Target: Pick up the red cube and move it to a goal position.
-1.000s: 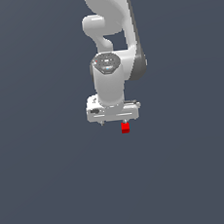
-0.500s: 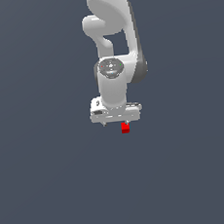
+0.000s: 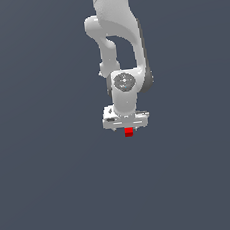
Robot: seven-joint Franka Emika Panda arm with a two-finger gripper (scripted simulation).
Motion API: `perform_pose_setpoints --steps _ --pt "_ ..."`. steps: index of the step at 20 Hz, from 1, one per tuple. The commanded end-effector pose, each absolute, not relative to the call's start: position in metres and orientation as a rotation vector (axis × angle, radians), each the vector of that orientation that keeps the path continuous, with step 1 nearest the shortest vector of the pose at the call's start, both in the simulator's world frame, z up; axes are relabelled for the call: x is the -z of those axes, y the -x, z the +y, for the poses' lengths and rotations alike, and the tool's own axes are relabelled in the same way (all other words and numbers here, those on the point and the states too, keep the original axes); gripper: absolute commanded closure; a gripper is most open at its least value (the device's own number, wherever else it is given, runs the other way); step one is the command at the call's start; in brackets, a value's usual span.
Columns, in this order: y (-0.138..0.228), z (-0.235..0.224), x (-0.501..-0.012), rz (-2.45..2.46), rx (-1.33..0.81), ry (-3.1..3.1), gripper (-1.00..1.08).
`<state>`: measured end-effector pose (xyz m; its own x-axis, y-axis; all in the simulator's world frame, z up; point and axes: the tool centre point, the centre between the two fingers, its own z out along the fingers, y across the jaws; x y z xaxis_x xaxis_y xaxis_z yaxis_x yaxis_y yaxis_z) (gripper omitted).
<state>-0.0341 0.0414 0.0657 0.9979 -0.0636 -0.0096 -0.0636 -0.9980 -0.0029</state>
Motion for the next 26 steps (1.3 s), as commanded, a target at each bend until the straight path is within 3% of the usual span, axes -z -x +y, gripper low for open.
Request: perform_pose_setpoints --steps 1,12,13,26 --pt "0.039 0.048 -0.05 0.106 -0.009 3.137 -0.92" --pt "0.047 0.062 -0.02 0.115 0.0 3.139 -0.92" --pt "0.047 0.062 -0.02 0.115 0.0 3.139 1.08" --pt "0.047 0.061 -0.023 0.115 0.0 3.139 1.08"
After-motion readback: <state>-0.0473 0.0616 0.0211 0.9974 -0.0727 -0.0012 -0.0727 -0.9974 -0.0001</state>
